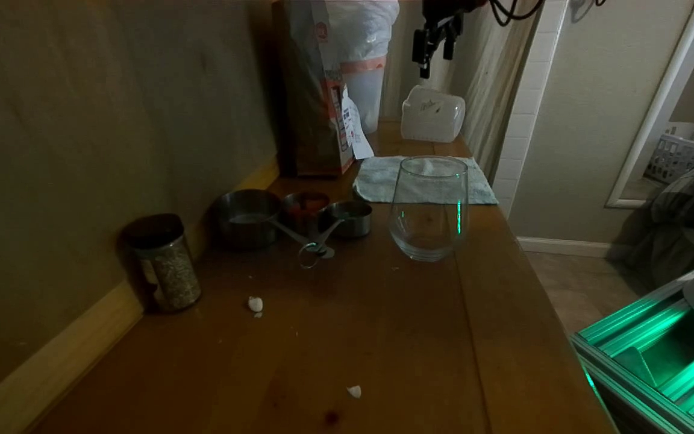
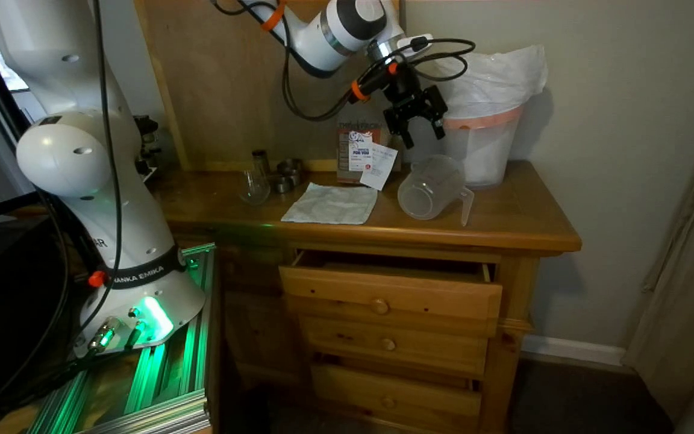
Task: Turn the plastic jar over
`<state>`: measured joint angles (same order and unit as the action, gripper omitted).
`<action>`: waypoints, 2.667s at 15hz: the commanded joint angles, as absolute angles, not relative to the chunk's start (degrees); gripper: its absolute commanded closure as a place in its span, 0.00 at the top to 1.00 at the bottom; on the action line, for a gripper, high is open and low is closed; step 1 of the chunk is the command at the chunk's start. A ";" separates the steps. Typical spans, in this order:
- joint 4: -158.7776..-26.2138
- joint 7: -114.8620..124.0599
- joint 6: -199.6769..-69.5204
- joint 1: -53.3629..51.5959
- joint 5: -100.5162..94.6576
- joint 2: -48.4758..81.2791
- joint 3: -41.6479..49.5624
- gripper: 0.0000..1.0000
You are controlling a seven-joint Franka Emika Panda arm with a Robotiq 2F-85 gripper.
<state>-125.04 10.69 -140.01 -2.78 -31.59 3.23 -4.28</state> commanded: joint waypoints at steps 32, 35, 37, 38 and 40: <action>-115.53 29.41 -136.76 -5.80 -16.88 11.34 -1.10 1.00; -115.22 30.22 -136.74 -5.91 -15.56 11.78 -0.39 1.00; -115.01 30.42 -136.89 -5.99 -15.21 12.46 -0.05 1.00; -114.99 30.46 -136.93 -5.99 -15.05 12.62 0.05 1.00; -115.28 29.93 -136.76 -5.82 -14.12 12.22 0.03 1.00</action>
<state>-116.38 29.99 -138.23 -5.45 -16.74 11.77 -0.38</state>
